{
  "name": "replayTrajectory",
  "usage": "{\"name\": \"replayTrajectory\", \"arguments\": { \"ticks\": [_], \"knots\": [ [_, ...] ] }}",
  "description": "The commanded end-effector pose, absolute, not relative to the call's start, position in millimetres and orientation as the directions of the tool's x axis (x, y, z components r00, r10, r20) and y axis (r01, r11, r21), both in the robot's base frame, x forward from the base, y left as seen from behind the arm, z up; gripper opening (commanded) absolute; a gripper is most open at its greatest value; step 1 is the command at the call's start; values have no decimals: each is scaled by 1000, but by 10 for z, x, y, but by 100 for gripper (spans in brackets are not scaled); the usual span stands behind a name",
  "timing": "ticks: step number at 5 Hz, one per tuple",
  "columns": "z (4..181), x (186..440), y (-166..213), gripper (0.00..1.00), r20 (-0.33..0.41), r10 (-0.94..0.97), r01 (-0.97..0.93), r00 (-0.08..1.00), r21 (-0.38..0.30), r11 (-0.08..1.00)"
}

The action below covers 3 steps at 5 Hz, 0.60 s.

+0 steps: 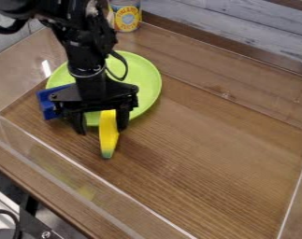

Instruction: Remove the banana from inside the green plate and put it on the table

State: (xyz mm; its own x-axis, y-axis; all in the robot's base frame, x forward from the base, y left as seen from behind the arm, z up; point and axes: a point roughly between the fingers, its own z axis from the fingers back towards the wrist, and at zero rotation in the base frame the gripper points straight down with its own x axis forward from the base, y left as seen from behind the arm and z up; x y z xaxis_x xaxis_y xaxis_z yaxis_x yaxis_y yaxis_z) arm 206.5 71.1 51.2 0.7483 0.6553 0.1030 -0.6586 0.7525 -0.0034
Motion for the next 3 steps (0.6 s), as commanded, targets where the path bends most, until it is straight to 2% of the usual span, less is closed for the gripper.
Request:
{"name": "replayTrajectory", "arguments": {
  "ticks": [1,2,3],
  "knots": [
    [517,2095,761,100,119,663,-667,739,-5,745],
    [481,2108,775,100,117,665,-670,737,-3,743],
    [462,2126,786,0,116,666,-670,737,-1,742]
  ]
}}
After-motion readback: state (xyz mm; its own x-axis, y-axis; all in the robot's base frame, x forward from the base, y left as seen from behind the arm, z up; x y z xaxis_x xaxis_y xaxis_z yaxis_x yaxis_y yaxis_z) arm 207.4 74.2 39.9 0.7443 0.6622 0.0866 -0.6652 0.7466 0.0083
